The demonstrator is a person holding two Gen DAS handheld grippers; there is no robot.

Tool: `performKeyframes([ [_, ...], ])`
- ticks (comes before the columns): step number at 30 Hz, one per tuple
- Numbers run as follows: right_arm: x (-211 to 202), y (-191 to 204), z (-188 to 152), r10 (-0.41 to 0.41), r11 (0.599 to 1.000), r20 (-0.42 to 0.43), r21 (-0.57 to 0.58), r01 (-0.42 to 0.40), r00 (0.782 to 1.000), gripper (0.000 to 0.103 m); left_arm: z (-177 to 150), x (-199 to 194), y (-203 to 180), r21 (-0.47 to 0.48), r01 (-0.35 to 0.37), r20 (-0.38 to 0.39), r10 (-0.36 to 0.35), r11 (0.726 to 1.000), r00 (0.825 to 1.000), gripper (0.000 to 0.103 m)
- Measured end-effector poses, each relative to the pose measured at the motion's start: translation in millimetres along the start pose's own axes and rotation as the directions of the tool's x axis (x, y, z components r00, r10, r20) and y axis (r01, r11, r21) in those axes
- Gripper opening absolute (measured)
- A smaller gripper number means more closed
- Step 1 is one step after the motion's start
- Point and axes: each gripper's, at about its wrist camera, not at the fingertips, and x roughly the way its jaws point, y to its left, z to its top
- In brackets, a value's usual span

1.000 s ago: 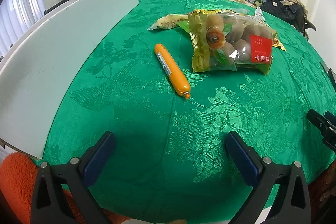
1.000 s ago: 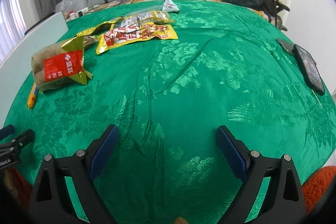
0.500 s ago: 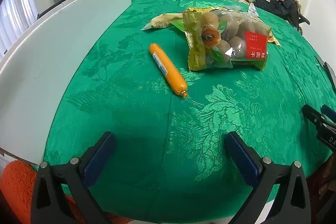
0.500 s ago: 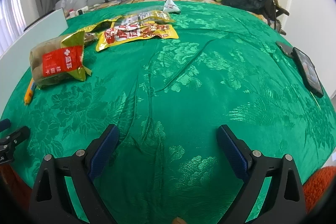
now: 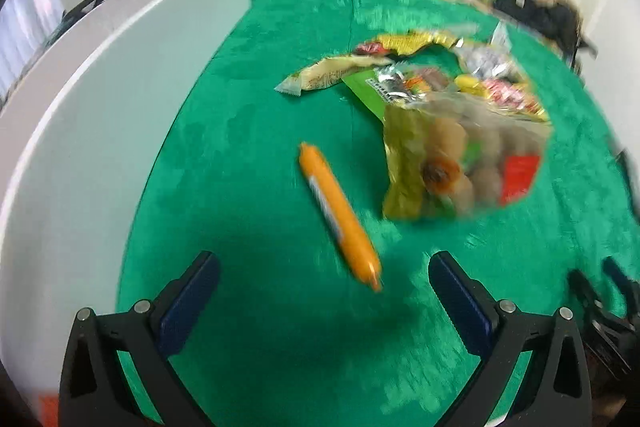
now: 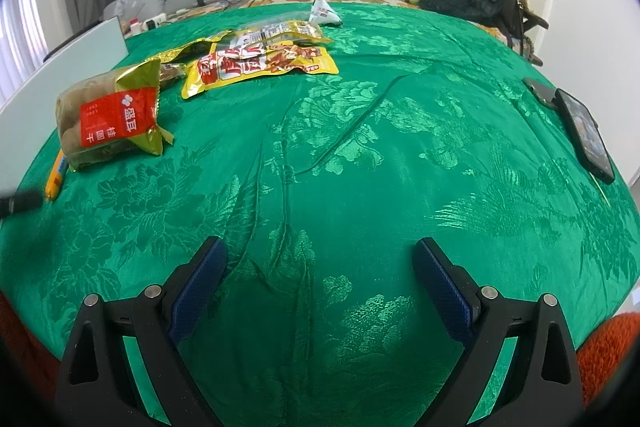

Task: Organize snacks
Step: 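Move the left tool to the orange sausage and close on it, then grasp the clear bag of brown eggs with the right tool while the left lifts the sausage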

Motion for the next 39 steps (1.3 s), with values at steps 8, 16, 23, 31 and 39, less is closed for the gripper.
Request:
performKeyframes([
  [8,-1.2,-0.7,-1.4,0.008,1.000,-0.009,-0.005,-0.008,1.000,0.097,18.2,20.8,8.0,0.015,0.003,-0.052,-0.003,1.000,0.999,0.047],
  [16,-2.3,-0.8,-2.6,0.003,1.000,-0.009,0.002,-0.003,1.000,0.097,-5.3,3.4,26.5,0.004,0.085,-0.059,-0.084,0.996,0.995,0.015],
  [23,-3.2,-1.1,0.7,0.019,1.000,-0.045,-0.002,-0.019,0.999,0.097,-4.6,4.1,16.4,0.105,0.065,-0.056,-0.059,0.992,0.997,0.022],
  [31,-52.4,47.5,60.4,0.319,0.903,0.018,-0.310,-0.298,0.947,0.095,-17.3,-1.5,22.4,0.101,0.058,0.035,-0.062,0.993,0.997,0.015],
  [39,-0.8,176.3,96.6,0.264,0.356,-0.245,-0.874,-0.330,0.933,0.095,-37.8,-14.6,37.1,0.059,0.172,0.080,-0.177,0.983,0.981,0.015],
])
